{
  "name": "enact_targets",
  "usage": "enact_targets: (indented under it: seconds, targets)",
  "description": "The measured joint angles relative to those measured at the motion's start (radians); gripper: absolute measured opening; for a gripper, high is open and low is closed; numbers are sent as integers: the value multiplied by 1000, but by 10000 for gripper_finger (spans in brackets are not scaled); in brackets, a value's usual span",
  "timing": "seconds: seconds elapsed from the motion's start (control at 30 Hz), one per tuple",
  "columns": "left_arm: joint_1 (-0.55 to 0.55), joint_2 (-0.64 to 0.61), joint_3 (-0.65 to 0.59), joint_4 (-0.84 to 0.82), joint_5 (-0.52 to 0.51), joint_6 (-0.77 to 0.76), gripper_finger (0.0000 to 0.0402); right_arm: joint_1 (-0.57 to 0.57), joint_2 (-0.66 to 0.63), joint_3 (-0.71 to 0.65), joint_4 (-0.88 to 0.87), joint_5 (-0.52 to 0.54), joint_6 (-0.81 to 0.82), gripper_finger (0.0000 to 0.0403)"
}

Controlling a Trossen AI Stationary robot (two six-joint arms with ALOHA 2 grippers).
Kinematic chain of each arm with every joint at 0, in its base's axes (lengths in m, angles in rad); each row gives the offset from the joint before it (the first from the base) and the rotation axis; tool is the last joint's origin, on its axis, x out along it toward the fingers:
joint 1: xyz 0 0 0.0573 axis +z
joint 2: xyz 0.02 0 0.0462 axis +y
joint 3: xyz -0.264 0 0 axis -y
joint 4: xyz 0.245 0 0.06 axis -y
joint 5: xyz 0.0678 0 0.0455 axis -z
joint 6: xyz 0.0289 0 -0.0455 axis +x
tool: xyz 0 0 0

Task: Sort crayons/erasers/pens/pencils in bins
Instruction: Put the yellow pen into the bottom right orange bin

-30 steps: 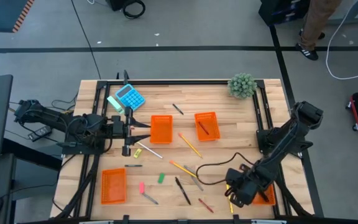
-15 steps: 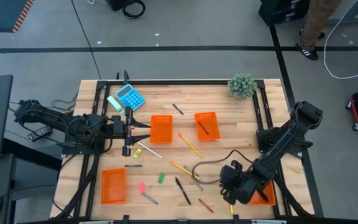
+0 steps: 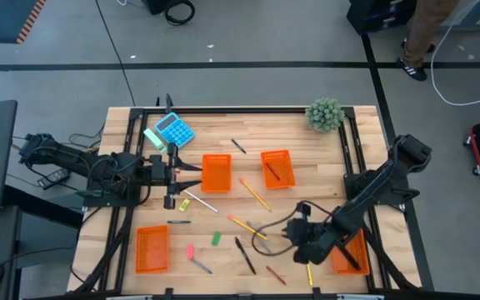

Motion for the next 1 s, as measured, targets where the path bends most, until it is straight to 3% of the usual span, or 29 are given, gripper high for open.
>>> enact_targets:
  seconds: [0.2,0.37,0.5,0.7,1.0]
  targets:
    - [0,0,0,3,0,24,162,-34,16,8,31,-55,119,78]
    - [0,0,0,11,0,13,162,-19,149,121,51,-157,187,78]
    - [-2,0,0,11,10,-41,162,-8,280,295,-184,-264,320,79]
    - [-2,0,0,11,95,-67,162,25,374,508,-511,-399,709,79]
    - [-1,0,0,33,118,-60,162,112,374,462,-568,-441,1012,79]
